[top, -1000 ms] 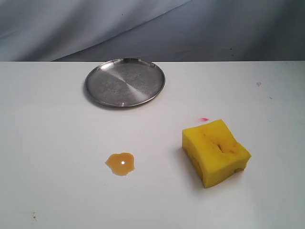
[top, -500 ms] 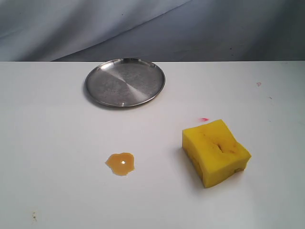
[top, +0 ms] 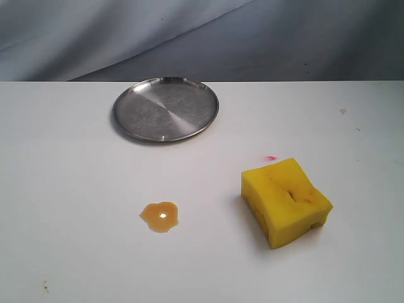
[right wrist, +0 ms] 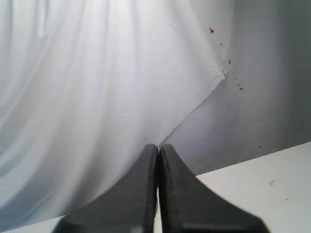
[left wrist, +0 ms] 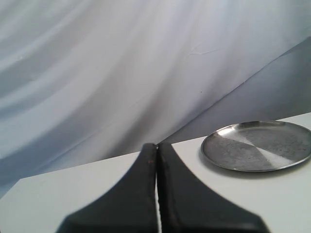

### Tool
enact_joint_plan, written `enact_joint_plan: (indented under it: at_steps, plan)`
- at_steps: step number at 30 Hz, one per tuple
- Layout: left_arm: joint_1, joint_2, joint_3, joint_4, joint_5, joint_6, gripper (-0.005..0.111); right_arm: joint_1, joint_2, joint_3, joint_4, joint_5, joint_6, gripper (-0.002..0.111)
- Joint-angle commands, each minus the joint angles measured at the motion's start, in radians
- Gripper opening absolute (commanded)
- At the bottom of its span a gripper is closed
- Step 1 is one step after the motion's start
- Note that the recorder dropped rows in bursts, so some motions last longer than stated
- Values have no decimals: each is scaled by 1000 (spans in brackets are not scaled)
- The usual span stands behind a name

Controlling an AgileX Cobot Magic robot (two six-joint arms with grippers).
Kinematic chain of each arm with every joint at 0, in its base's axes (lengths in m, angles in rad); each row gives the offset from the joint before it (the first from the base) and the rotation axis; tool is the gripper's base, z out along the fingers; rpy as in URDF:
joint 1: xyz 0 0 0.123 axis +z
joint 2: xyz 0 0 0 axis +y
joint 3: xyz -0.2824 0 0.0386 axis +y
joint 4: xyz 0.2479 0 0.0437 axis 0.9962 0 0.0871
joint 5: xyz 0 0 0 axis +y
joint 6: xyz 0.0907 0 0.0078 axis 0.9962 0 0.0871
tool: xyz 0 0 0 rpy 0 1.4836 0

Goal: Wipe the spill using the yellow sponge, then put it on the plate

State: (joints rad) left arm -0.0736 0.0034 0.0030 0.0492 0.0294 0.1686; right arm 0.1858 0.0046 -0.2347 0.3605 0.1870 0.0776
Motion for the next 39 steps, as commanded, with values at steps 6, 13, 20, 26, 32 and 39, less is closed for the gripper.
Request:
enact_joint_plan:
  at_steps: [6, 13, 20, 26, 32, 39]
  plan:
    - [4, -3, -3, -7, -6, -9, 0, 6, 169, -259, 55, 329, -314, 0]
    - [4, -3, -3, -7, -6, -9, 0, 131, 532, -393, 71, 488, -449, 0]
    - [4, -3, -3, -7, -6, -9, 0, 299, 901, -492, -96, 557, -435, 0]
    - [4, -3, -3, -7, -6, -9, 0, 364, 1252, -620, -237, 559, -330, 39]
    - [4, -3, -3, -7, -6, -9, 0, 362, 1547, -699, -412, 523, -118, 73]
    - [4, -3, -3, -7, -6, -9, 0, 362, 1735, -785, -543, 402, 92, 75]
